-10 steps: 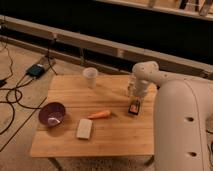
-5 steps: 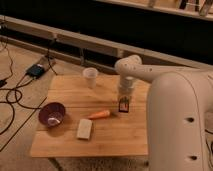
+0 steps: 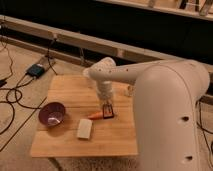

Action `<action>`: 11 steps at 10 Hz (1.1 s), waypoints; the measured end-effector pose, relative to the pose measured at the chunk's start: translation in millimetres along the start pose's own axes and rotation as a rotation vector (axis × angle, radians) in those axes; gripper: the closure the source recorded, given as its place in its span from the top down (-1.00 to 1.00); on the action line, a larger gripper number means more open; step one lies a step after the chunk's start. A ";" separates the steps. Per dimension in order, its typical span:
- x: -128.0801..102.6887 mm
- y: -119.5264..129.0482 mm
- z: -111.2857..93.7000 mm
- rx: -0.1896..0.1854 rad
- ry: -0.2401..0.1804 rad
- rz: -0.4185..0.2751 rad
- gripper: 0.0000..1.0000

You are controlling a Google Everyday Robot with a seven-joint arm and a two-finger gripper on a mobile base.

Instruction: Place the eraser on the white sponge

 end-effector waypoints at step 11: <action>56.5 109.9 25.6 0.026 -0.004 -0.152 -1.00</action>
